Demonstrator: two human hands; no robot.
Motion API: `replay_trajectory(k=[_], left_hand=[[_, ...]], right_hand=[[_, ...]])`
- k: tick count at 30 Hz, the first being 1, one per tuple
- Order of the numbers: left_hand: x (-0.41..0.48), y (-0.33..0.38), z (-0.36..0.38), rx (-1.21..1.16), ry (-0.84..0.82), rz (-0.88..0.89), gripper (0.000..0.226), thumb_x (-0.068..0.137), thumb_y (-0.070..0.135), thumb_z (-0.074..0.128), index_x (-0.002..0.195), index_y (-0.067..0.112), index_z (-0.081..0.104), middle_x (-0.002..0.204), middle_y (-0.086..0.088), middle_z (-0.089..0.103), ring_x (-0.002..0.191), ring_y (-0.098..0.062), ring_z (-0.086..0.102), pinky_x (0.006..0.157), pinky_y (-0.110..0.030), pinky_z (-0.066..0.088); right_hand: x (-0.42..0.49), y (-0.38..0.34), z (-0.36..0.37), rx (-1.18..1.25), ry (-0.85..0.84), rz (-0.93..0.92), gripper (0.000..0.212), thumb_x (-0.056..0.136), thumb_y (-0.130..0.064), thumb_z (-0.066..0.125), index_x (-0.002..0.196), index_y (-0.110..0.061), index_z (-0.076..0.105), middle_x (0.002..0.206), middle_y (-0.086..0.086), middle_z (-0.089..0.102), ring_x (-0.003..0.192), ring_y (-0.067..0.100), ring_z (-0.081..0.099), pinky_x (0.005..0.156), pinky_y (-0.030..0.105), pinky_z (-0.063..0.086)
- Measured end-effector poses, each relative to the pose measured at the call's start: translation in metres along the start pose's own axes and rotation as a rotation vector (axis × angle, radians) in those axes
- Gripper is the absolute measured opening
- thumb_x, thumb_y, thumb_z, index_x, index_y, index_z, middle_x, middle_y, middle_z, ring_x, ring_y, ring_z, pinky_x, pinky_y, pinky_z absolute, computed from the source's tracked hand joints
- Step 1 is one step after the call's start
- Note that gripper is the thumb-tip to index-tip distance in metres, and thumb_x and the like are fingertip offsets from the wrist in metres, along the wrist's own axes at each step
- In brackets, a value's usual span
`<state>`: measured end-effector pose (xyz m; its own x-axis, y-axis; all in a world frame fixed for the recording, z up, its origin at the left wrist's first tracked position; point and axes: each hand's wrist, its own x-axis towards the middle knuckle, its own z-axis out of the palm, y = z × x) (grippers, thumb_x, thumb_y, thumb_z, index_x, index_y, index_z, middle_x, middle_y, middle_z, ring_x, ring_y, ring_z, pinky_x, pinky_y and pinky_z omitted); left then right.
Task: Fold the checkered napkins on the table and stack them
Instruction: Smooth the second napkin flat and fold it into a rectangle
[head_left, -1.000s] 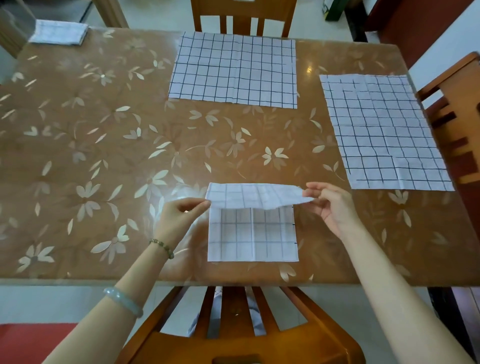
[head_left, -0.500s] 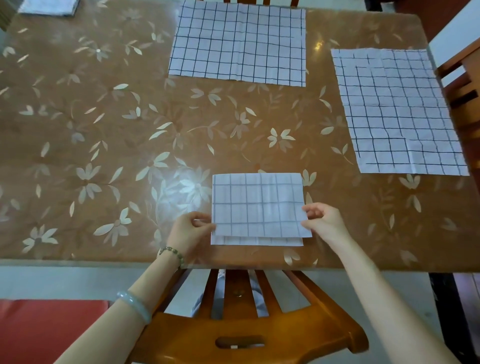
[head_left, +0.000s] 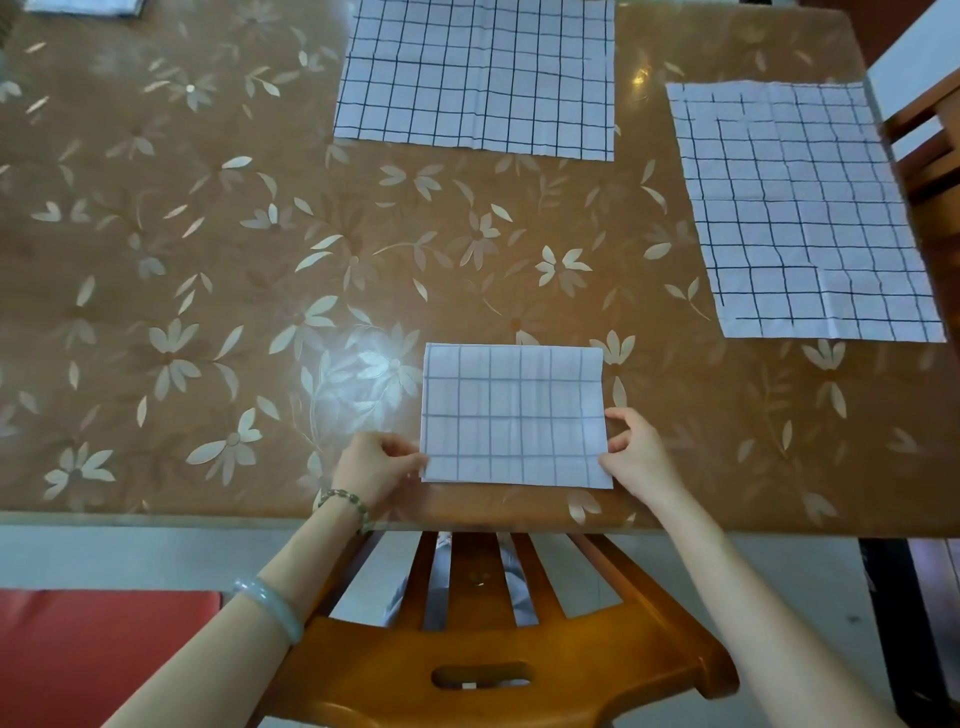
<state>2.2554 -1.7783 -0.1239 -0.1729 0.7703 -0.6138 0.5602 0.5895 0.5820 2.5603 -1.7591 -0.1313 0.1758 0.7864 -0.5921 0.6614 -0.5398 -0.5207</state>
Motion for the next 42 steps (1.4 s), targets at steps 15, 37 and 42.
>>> replay_trajectory(k=[15,37,42], left_hand=[[0.001,-0.001,0.008,0.122,0.121,0.061,0.021,0.075,0.03,0.073,0.08,0.019,0.056,0.077,0.008,0.064,0.072,-0.008,0.06,0.059,-0.022,0.044],[0.091,0.027,0.067,0.884,0.131,0.667,0.063,0.098,0.048,0.019,0.152,0.015,0.02,0.158,-0.005,0.019,0.146,-0.021,0.016,0.119,-0.044,0.006],[0.091,0.018,0.051,0.875,0.177,0.593,0.071,0.094,0.061,0.006,0.153,0.021,0.001,0.158,0.004,-0.002,0.147,-0.013,-0.006,0.119,-0.044,-0.006]], right_hand=[[0.004,0.004,0.006,-0.138,0.114,-0.081,0.054,0.08,-0.015,0.07,0.128,-0.018,0.046,0.112,0.004,0.051,0.102,0.019,0.048,0.079,0.03,0.047],[0.07,-0.046,0.08,-0.688,0.169,-0.602,0.066,0.098,-0.046,0.013,0.151,-0.007,0.011,0.159,0.007,0.005,0.147,0.02,0.002,0.118,0.038,-0.005],[0.078,-0.011,0.042,-0.732,0.249,-0.441,0.072,0.095,-0.055,-0.002,0.152,-0.011,0.003,0.16,0.007,0.001,0.148,0.02,-0.002,0.118,0.04,-0.005]])
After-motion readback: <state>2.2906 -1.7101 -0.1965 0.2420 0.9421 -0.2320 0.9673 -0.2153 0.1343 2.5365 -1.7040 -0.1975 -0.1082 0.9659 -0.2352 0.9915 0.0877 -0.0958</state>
